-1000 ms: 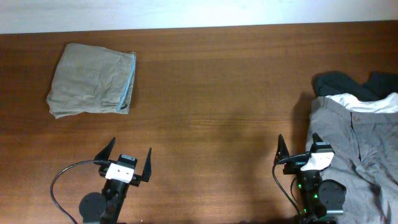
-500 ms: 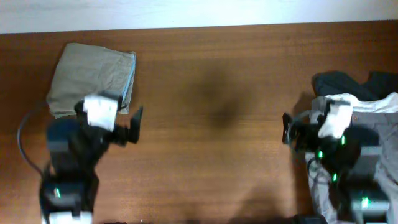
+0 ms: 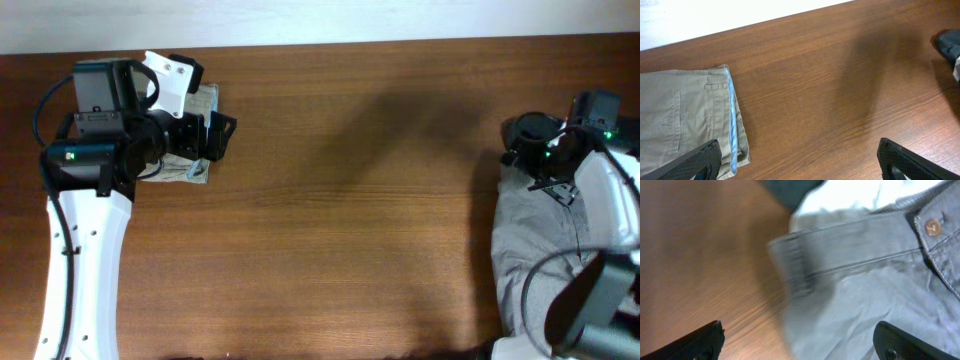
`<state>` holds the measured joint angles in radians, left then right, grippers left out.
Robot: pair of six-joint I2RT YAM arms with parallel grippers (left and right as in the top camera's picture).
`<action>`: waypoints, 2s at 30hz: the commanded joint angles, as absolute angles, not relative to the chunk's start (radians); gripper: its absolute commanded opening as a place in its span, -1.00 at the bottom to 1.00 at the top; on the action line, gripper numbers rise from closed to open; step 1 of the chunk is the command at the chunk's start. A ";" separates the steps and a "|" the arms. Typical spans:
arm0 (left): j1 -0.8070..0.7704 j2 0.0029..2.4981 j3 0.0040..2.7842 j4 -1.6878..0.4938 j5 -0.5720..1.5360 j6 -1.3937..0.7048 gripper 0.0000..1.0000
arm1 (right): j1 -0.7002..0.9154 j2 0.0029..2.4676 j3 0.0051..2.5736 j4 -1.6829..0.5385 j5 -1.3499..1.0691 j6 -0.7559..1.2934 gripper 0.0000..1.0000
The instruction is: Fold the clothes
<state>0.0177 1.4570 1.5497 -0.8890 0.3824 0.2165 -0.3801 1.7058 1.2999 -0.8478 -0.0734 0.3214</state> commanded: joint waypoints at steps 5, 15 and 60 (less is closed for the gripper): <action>0.015 1.455 1.574 -0.864 0.405 0.206 0.99 | -0.374 1.870 1.313 -0.759 -0.069 0.350 -0.15; 0.016 1.455 1.574 -0.863 0.384 0.207 0.99 | -0.365 1.647 1.723 -1.013 -0.096 0.284 -0.92; -0.303 2.316 1.710 -0.169 0.347 0.091 0.43 | 0.241 1.563 1.919 -1.332 0.084 0.428 0.50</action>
